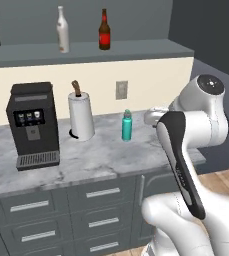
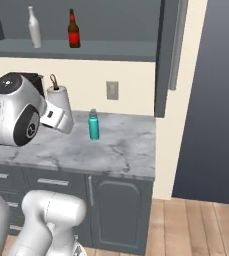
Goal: Sort all alcoholic drinks to one cabinet, and non-alcoholic drinks to the other.
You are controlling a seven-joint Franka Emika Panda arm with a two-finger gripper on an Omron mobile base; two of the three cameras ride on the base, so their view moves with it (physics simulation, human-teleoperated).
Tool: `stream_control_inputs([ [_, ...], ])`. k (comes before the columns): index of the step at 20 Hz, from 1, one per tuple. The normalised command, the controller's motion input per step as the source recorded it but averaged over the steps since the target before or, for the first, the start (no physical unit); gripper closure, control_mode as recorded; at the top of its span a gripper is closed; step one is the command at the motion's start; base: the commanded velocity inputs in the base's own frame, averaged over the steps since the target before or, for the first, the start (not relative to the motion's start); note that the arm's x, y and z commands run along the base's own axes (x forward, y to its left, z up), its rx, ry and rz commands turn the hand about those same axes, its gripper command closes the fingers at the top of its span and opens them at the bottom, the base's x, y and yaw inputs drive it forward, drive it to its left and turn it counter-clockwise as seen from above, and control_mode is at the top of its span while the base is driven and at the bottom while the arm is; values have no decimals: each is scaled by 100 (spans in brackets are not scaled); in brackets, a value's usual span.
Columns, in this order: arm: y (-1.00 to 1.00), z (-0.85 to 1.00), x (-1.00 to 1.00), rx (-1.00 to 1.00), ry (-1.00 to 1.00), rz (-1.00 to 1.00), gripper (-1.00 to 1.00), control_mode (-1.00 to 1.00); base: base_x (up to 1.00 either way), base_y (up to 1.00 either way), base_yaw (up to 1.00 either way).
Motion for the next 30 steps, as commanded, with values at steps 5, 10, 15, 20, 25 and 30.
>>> stream_control_inputs([
  [5,0,0,0,0,0,0,-100,100,58,-8,3],
  [10,0,0,0,0,0,0,-100,100,56,-2,5],
  [15,0,0,0,0,0,0,-100,100,19,-6,8],
  [20,-1,-40,4,0,0,3,-100,-100,0,0,3],
  [25,-22,-85,28,0,5,3,-100,-100,0,0,0],
  [30,-21,-69,33,-6,1,1,-100,-100,0,0,0],
])
